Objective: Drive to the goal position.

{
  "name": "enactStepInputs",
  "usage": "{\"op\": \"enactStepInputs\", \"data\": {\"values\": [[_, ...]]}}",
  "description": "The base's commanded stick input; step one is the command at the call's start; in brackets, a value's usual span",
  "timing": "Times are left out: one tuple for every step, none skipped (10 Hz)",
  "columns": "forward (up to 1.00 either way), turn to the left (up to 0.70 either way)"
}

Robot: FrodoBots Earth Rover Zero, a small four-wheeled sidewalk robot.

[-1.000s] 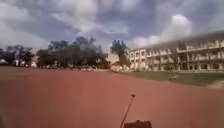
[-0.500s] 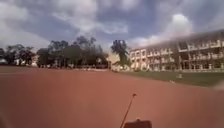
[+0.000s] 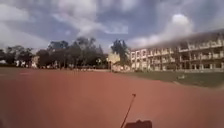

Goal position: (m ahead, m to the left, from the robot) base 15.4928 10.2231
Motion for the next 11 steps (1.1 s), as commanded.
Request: {"op": "enactStepInputs", "data": {"values": [[0.7, 0.0], [0.7, 0.0], [0.7, 0.0], [0.7, 0.0], [0.7, 0.0], [0.7, 0.0], [0.7, 0.0], [0.7, 0.0], [0.7, 0.0], [0.7, 0.0], [0.7, 0.0]]}}
